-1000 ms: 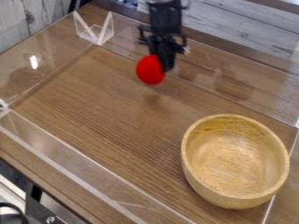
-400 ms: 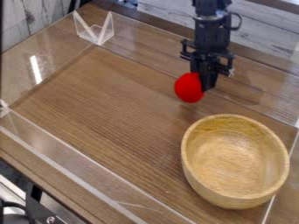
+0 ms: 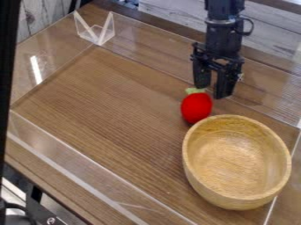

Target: Move the red object to the right side of the table

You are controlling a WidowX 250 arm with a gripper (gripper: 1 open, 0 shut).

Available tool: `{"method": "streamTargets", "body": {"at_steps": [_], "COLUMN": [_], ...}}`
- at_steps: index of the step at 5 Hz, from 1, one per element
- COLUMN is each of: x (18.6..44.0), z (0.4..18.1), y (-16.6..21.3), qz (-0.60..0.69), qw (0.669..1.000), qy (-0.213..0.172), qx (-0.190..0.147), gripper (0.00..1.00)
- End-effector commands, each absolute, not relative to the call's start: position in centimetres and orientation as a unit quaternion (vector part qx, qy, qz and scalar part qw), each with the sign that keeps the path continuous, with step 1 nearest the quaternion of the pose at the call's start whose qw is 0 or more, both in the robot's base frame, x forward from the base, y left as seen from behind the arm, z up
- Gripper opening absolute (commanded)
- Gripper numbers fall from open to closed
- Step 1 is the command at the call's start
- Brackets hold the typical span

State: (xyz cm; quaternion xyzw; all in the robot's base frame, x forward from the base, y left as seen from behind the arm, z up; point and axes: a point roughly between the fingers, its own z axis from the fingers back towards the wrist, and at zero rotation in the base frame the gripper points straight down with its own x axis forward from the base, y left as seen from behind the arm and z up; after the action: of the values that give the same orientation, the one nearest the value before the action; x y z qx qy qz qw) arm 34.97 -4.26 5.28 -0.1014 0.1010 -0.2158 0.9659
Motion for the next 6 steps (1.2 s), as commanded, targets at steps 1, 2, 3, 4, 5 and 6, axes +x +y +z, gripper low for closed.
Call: {"method": "streamTargets", "body": {"at_steps": [1,2,3,4,5,6], "x": [34.9,34.2,34.5,34.7,34.9,34.6], "z": [6.4,6.0,7.2,8.4,9.3,8.5], "y": [-3.6,-2.6,-2.4,-2.4,-2.3,-1.7], "qz": [-0.193,-0.161,-0.159,-0.162,-0.171,-0.172], "qw": [0.975,0.982,0.983,0.983,0.982,0.982], "qy": [0.068,0.061,0.060,0.056,0.048,0.052], "qx": [-0.089,-0.083,-0.074,-0.065,-0.059,-0.056], "gripper": [1.00,1.00,1.00,1.00,1.00,1.00]}}
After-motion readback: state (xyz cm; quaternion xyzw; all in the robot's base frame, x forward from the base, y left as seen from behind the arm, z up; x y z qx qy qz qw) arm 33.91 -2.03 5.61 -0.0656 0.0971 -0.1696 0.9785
